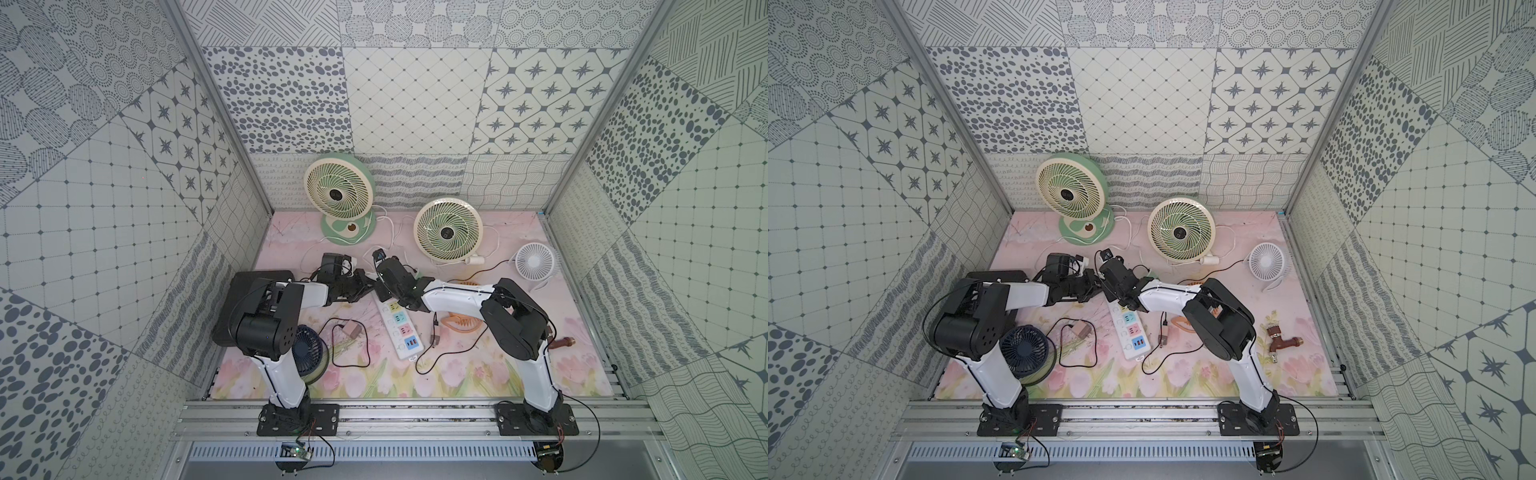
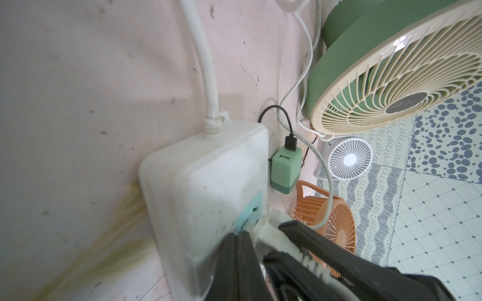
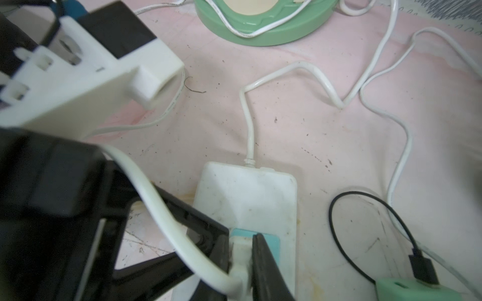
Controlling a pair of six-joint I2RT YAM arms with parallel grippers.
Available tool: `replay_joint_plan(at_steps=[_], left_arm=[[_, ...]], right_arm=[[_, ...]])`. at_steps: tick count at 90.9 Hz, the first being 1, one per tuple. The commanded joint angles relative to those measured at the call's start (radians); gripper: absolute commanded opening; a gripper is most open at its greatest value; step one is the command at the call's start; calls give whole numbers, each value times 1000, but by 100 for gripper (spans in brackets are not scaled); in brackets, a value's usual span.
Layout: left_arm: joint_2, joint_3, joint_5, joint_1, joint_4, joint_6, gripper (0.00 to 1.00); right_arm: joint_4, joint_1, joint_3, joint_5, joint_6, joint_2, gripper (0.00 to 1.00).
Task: Unplug the desk fan from the power strip
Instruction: Remove the plug from the socket, then place the plug at the center of the board.
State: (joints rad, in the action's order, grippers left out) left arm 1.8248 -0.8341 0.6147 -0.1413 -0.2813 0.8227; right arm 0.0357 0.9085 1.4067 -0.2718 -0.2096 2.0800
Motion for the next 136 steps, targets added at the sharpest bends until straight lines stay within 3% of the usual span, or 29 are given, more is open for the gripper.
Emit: replay_joint_plan(at_steps=[1,36,59,76,94,112,136], left_arm=[[10,1,-82,5,126,-21,0],[-84,33,-78,3,109,-56,0],[-289,115,-148,-5,129,-102,0],[-482,235,-262,-6,95,-132,0],[-674,324,-365,-6,109,-165,0],[-798,372,-437,-5,125,-185,0],[-799,358,-462,-5,133,-227,0]], right_arm=[[-35,-14,5,-7,-5,-53,3],[2,-59,60,53,12,-78,4],[52,-71,208,206,8,15,6],[115,-67,354,363,-37,134,7],[141,-66,463,443,-70,230,9],[184,-61,545,474,-82,292,18],[193,-60,494,439,-73,217,38]])
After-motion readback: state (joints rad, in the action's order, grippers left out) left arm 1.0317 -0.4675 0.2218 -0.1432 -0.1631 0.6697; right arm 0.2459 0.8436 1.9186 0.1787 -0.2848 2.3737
